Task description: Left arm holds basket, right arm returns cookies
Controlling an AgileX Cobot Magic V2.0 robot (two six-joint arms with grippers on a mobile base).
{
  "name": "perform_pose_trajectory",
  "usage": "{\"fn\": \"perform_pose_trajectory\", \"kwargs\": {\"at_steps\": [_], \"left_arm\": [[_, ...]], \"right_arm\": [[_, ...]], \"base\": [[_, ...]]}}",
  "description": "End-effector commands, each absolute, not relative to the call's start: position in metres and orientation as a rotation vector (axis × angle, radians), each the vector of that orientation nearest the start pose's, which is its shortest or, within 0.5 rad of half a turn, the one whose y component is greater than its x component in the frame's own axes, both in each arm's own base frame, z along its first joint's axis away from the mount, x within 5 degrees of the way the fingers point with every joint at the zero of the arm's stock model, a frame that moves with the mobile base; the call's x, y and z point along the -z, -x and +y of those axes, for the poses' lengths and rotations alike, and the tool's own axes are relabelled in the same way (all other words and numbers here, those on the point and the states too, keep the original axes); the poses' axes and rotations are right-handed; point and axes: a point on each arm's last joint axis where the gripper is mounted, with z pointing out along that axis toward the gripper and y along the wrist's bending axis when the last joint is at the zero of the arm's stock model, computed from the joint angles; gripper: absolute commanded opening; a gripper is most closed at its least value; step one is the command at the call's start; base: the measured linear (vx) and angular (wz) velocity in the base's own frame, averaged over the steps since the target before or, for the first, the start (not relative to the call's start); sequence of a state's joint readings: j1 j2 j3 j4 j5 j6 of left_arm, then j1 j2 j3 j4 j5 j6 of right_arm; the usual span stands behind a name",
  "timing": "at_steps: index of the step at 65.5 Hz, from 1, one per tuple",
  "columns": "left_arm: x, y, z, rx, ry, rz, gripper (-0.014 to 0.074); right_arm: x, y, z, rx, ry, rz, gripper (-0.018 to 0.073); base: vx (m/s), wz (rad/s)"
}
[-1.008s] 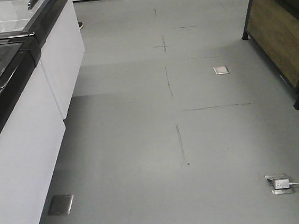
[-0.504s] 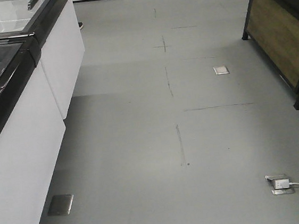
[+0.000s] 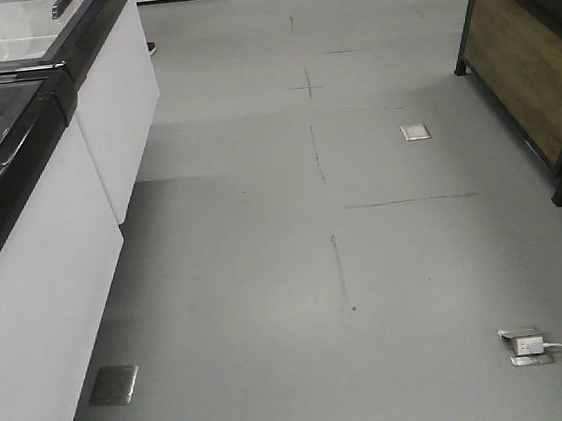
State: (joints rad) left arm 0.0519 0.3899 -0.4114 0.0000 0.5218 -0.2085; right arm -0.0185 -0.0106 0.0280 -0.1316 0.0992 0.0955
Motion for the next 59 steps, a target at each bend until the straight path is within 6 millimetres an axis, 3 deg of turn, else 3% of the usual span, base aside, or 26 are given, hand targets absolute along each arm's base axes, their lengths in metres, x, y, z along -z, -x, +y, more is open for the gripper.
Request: {"fn": "perform_pose_trajectory", "kwargs": {"at_steps": [1, 18, 36, 46, 59], "left_arm": [[-0.291, -0.097, 0.008, 0.1, 0.347, 1.988, 0.0449], [-0.297, -0.15, 0.014, 0.075, 0.499, 2.243, 0.0449], [-0.331, -0.201, 0.006, 0.29, 0.616, 2.257, 0.0444], [-0.356, -0.209, 0.011, 0.357, 0.671, 2.174, 0.0409], [-0.37, -0.197, 0.056, 0.258, 0.914, 2.1, 0.0357]], "right_arm": [[-0.202, -0.056, -0.001, 0.056, 0.018, 1.513, -0.0008], [-0.202, -0.056, -0.001, 0.056, 0.018, 1.513, -0.0008], [-0.202, -0.056, -0.001, 0.056, 0.018, 1.513, -0.0008], [-0.202, -0.056, -0.001, 0.056, 0.018, 1.512, -0.0008], [-0.202, -0.056, -0.001, 0.056, 0.018, 1.512, -0.0008]], "base": [[0.0, 0.0], [0.0, 0.0], [0.0, 0.0], [0.0, 0.0], [0.0, 0.0]]}}
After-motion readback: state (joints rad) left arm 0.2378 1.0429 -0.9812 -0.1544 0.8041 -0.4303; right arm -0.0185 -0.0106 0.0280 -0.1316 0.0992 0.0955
